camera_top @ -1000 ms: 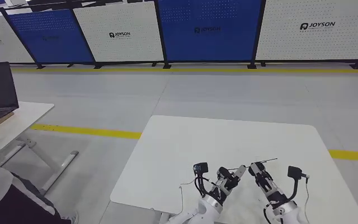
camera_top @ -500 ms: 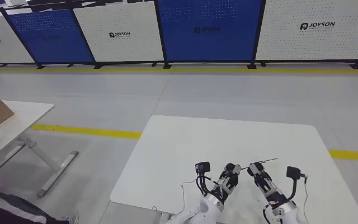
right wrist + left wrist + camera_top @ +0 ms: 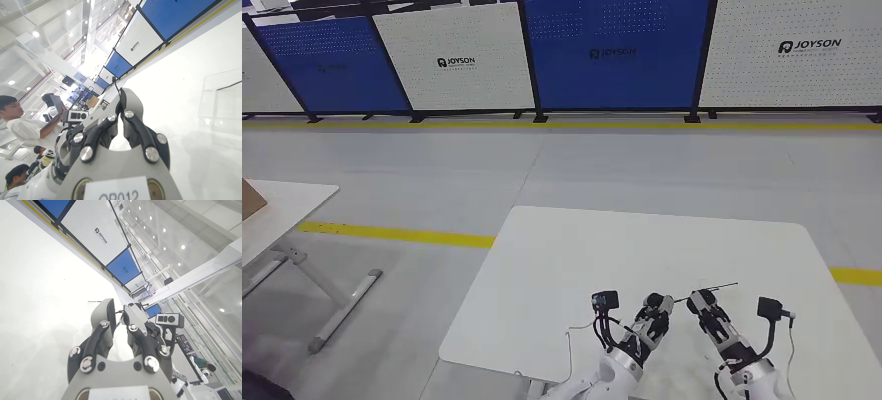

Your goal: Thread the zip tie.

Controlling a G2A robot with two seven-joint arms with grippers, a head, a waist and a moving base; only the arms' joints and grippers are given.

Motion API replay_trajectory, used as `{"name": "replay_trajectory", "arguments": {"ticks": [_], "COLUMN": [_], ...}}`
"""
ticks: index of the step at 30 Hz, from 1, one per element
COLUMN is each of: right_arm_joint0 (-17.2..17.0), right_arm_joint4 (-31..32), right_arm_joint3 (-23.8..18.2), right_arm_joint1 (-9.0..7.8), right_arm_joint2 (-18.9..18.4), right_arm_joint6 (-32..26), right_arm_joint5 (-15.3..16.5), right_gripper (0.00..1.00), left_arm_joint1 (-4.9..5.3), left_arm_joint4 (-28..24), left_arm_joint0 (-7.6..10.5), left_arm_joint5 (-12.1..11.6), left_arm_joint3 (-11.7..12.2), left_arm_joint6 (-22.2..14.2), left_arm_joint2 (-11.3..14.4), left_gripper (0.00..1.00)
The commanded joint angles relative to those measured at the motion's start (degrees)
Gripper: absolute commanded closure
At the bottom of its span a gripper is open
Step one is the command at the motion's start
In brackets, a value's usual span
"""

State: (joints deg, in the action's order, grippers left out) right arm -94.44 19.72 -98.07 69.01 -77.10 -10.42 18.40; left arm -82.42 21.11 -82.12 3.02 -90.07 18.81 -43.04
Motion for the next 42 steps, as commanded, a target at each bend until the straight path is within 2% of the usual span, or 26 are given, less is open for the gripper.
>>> {"name": "replay_trajectory", "arguments": {"ticks": [1,4,8,11,23,29,34,35,36,37,42], "right_arm_joint0": [0.0,0.0,0.0,0.0,0.0,0.1,0.2,0.2,0.2,0.1,-0.1], "right_arm_joint4": [0.1,0.2,0.3,0.4,1.7,2.9,2.3,2.1,2.0,2.0,1.7], "right_arm_joint3": [0.0,0.0,0.0,-0.1,-0.4,-0.4,-0.6,-0.7,-0.7,-0.8,-1.1], "right_arm_joint1": [0.01,0.02,0.04,0.05,0.09,0.07,0.12,0.13,0.13,0.12,0.17], "right_arm_joint2": [0.0,0.1,0.1,0.1,0.5,0.9,1.0,0.9,0.9,0.8,0.6], "right_arm_joint6": [0.1,0.1,0.2,0.4,0.6,-0.2,-0.2,-0.2,-0.1,-0.1,0.8], "right_arm_joint5": [0.0,0.0,0.0,0.0,0.0,-0.4,-0.9,-1.0,-1.0,-1.0,-1.1], "right_gripper": [1.0,1.0,1.0,1.0,1.0,1.0,1.0,0.77,0.36,0.0,0.0], "left_arm_joint1": [0.01,-0.01,-0.07,-0.12,-0.34,-0.28,-0.19,-0.19,-0.2,-0.22,-0.44], "left_arm_joint4": [0.4,0.9,1.1,1.3,1.9,1.7,2.2,2.2,2.2,2.2,0.9], "left_arm_joint0": [-0.14,-0.31,-0.44,-0.46,-0.73,-1.17,-1.53,-1.58,-1.64,-1.7,-1.81], "left_arm_joint5": [-0.1,0.0,0.0,0.0,-0.4,-2.2,-2.3,-2.1,-1.9,-1.7,-0.8], "left_arm_joint3": [-0.1,-0.2,-0.2,-0.2,-0.2,-0.7,-1.0,-1.1,-1.1,-1.1,-1.3], "left_arm_joint6": [-0.2,-0.3,-0.4,-0.6,-0.6,-1.3,-1.9,-1.9,-1.9,-1.9,-1.3], "left_arm_joint2": [0.0,-0.1,-0.3,-0.3,-0.6,-0.9,-1.2,-1.3,-1.3,-1.3,-1.6], "left_gripper": [0.54,0.64,0.89,1.0,1.0,1.0,1.0,1.0,1.0,1.0,1.0]}}
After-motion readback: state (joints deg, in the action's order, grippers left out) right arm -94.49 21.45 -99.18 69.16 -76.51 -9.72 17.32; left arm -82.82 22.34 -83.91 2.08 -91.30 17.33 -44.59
